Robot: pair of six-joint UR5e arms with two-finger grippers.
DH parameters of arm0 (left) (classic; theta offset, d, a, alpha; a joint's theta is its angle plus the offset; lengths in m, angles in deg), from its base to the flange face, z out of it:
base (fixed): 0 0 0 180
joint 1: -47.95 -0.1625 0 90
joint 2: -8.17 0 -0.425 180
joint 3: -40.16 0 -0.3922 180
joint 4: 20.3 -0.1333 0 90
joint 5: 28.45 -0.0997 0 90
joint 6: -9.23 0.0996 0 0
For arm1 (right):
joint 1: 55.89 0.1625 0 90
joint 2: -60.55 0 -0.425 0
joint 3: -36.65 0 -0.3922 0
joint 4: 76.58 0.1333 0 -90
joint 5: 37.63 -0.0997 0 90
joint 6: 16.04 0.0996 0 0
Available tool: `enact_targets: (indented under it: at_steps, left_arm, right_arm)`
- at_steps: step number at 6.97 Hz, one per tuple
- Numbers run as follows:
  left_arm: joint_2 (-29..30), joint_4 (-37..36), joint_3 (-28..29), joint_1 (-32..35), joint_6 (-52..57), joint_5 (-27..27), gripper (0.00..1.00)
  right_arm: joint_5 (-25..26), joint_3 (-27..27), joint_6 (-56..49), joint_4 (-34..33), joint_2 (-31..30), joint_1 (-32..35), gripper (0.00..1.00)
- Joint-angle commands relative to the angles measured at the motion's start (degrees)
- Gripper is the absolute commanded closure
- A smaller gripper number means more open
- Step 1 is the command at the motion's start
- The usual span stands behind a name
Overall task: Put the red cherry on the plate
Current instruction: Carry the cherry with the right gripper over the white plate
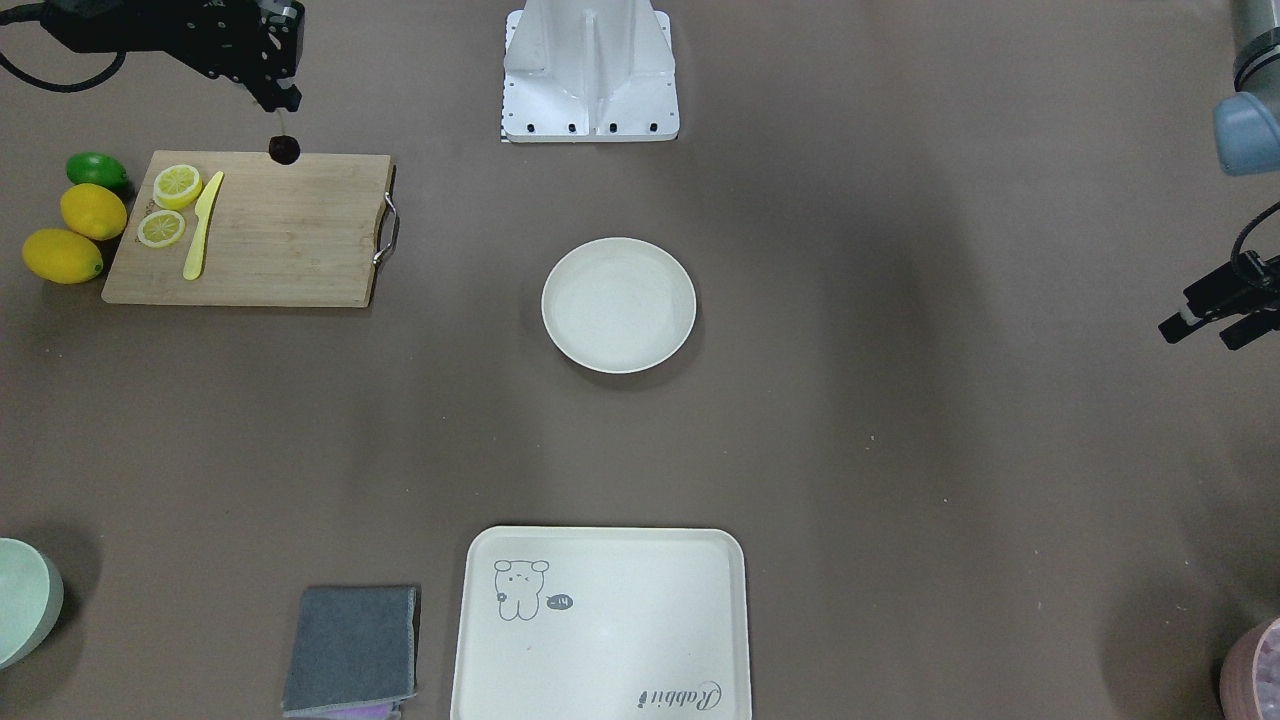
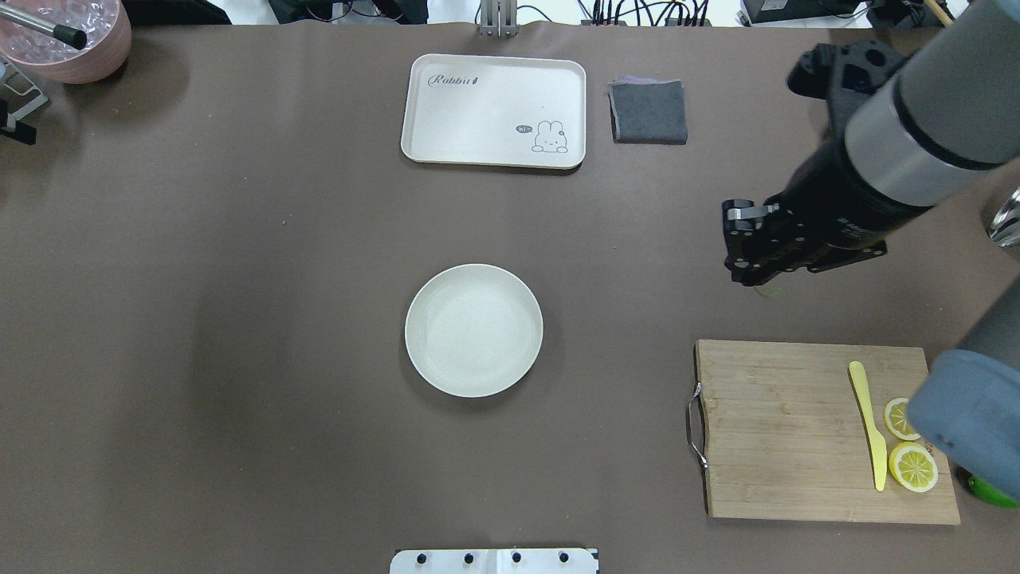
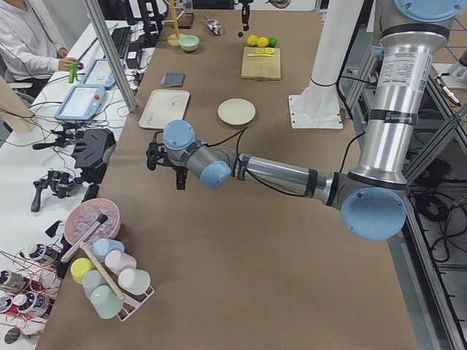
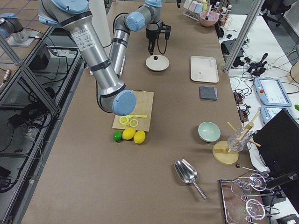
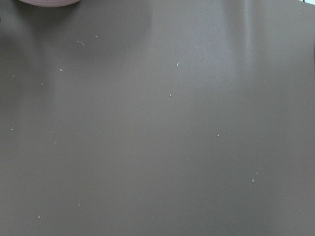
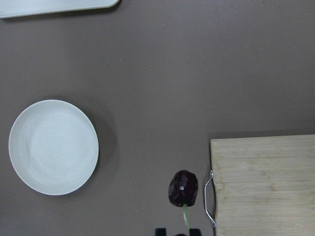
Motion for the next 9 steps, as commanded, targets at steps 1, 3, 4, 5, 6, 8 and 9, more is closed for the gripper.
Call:
enact_targets:
  at_steps: [1, 3, 4, 5, 6, 8, 9]
  left_arm:
    - [0.2, -0.1, 0.1, -0.1, 0.1, -0.2, 0.02]
    - [-0.4, -0.1, -0.7, 0.0, 0.1, -0.2, 0.02]
    - [-0.1, -0.2, -0.7, 0.0, 0.1, -0.2, 0.02]
    - [-0.1, -0.3, -0.7, 0.0, 0.0, -0.2, 0.02]
    - [-0.3, -0.3, -0.7, 0.0, 0.0, -0.2, 0.02]
    - [-0.2, -0.3, -0.6, 0.0, -0.1, -0.1, 0.02]
    - [-0.2, -0.3, -0.7, 0.0, -0.2, -0.1, 0.02]
  right_arm:
    - [9.2, -10.9, 6.8, -3.6, 14.0, -10.3, 1.0]
    - [16.3, -19.7, 10.5, -1.1, 19.8, -17.9, 1.0]
    - [17.2, -24.6, 11.5, 3.0, 20.5, -19.4, 1.0]
    - [18.7, -29.8, 11.6, 8.3, 20.6, -20.9, 1.0]
    - [19.2, -34.4, 12.6, 13.5, 21.0, -21.2, 1.0]
    - [20.2, -42.9, 12.5, 22.2, 21.3, -21.3, 1.0]
    - [20.8, -47.1, 12.4, 27.1, 21.1, -21.2, 1.0]
